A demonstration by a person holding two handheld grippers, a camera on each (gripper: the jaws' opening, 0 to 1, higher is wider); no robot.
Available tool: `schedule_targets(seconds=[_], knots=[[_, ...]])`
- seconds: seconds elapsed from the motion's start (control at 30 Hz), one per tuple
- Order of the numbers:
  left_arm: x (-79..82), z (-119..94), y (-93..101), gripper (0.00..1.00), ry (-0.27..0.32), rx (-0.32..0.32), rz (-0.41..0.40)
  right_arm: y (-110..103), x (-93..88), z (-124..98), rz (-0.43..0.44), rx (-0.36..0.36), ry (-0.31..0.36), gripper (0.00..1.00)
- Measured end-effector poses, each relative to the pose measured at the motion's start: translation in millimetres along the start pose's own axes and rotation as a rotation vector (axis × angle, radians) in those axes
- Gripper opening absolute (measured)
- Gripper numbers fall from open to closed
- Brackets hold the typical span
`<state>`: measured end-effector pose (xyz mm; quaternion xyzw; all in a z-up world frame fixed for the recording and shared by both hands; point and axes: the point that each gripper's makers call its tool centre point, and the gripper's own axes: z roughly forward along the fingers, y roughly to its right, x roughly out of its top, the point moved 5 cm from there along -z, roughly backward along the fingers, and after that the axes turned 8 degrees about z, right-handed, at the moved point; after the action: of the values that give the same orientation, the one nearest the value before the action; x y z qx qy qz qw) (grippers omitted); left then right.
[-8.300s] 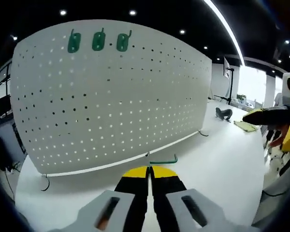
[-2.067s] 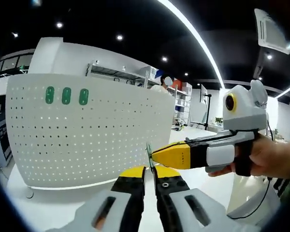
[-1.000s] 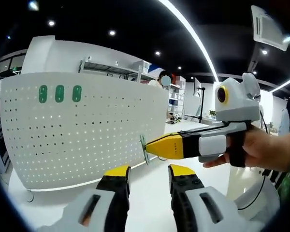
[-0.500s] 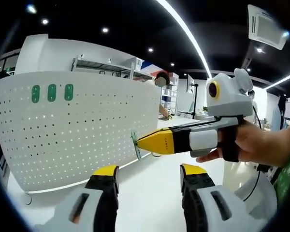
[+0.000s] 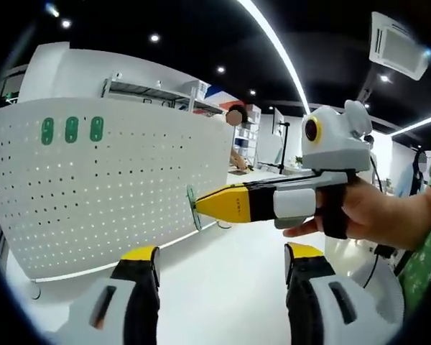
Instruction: Insert the hook assembly into the mounting plate slot until the hook locks in place.
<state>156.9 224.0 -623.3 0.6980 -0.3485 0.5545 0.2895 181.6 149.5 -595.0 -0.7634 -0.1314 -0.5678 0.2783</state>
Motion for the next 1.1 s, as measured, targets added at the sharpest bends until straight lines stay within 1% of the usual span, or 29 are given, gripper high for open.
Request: schedule_targets(seconds=[0.17,0.23,0.5,0.83,1.0,1.1], knots=[[0.1,-2,-0.6,0.84,0.000,0.009,0.001,-1,-0.3,1,-0.005,0.000,-0.001,0.01],[-0.6,-2,0.2,0.89,-0.006,0.015,0.011,-2,-0.7,1,-0.008,-0.001,-0.003,0.01],[-3.1,-2,5.9,0.99,-0.021,-0.010,0.028,1,-2.4,1,-0.010,-0.011,-0.004,0.01],[-5.7,-2,6.3,1.00,-0.044,-0.014,0.050,3,-1.3,4,-0.037,-0.027,0.003,0.01],[-7.7,-2,5.3,1.00,-0.056,-0.012,0.061,6,2.1,6,-0.068,-0.050,0.020,0.01],[-8.4,-2,4.6,1.00,-0.061,-0.011,0.063,8,7.7,8,-0.077,-0.057,0.031,0.01]])
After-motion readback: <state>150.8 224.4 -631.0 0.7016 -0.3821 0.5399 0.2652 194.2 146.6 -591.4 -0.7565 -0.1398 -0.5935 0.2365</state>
